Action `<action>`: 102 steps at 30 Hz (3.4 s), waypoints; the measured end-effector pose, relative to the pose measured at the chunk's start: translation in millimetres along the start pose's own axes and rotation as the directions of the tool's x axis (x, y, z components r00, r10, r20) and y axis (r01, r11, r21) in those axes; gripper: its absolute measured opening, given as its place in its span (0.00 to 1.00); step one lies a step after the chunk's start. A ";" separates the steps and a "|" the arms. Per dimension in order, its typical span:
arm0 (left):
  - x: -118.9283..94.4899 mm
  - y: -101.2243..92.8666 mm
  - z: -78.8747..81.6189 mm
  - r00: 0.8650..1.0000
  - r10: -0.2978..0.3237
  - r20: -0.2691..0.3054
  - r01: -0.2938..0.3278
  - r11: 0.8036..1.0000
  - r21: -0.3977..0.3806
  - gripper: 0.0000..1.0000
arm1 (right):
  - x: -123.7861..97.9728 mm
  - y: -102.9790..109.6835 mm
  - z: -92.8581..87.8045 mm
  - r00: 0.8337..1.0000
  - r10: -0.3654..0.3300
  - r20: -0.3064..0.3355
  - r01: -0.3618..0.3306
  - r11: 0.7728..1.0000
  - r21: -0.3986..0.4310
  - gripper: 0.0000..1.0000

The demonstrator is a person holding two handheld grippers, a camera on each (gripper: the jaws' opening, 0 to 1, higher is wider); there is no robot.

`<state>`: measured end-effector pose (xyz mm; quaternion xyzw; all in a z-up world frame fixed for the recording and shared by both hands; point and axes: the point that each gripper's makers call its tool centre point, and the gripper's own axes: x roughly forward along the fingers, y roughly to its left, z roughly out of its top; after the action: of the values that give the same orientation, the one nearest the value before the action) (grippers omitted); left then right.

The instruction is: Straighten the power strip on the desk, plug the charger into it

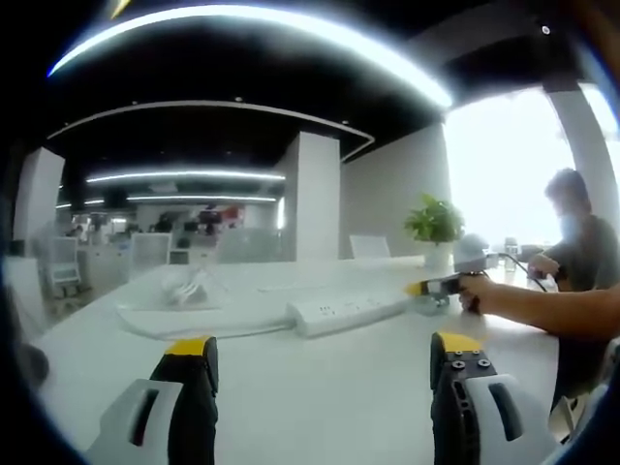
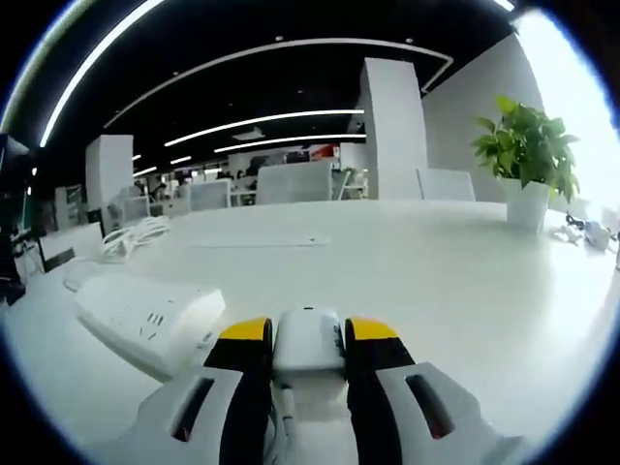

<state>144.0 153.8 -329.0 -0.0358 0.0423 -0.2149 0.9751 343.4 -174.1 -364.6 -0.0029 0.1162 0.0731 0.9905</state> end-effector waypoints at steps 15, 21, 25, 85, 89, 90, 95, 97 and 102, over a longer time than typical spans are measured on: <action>-1.3 3.3 0.6 1.000 0.006 -0.004 -0.006 1.000 -0.003 0.93 | -0.5 2.5 -0.4 1.000 0.012 -0.009 -0.013 1.000 -0.017 0.27; -1.4 2.9 1.9 1.000 0.004 0.000 -0.004 1.000 -0.002 0.93 | 0.7 -0.7 -0.2 1.000 0.000 -0.010 0.000 1.000 -0.017 0.28; -1.5 4.1 1.5 1.000 0.007 0.001 -0.007 1.000 -0.004 0.93 | 1.9 -2.0 0.1 1.000 -0.009 -0.011 0.009 1.000 -0.021 0.29; -3.6 1.6 3.5 1.000 -0.003 0.014 0.003 1.000 -0.006 0.93 | -5.3 15.8 21.0 0.992 0.099 -0.080 -0.119 0.945 -0.303 0.27; -3.3 0.0 3.3 1.000 -0.005 0.014 0.006 1.000 -0.006 0.93 | -2.2 16.4 21.1 0.990 0.105 -0.095 -0.131 0.930 -0.343 0.27; -3.4 -0.2 3.2 1.000 -0.006 0.013 0.006 1.000 -0.006 0.93 | -3.2 17.8 21.1 0.989 0.109 -0.098 -0.137 0.924 -0.356 0.27; -3.9 -0.5 2.7 1.000 -0.005 0.012 0.005 1.000 -0.005 0.93 | -6.1 22.2 23.6 0.984 0.118 -0.131 -0.166 0.875 -0.455 0.27; -4.2 -0.2 2.6 1.000 -0.004 0.012 0.004 1.000 -0.006 0.93 | -7.0 23.4 26.7 0.982 0.122 -0.144 -0.178 0.854 -0.490 0.27; -4.1 -0.1 1.6 1.000 -0.003 0.011 0.003 1.000 -0.008 0.93 | -14.1 29.5 34.5 0.971 0.152 -0.184 -0.230 0.802 -0.551 0.27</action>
<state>140.4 155.5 -327.1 -0.0411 0.0377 -0.2160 0.9748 333.4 -146.1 -327.5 -0.2910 0.1534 0.2034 0.9222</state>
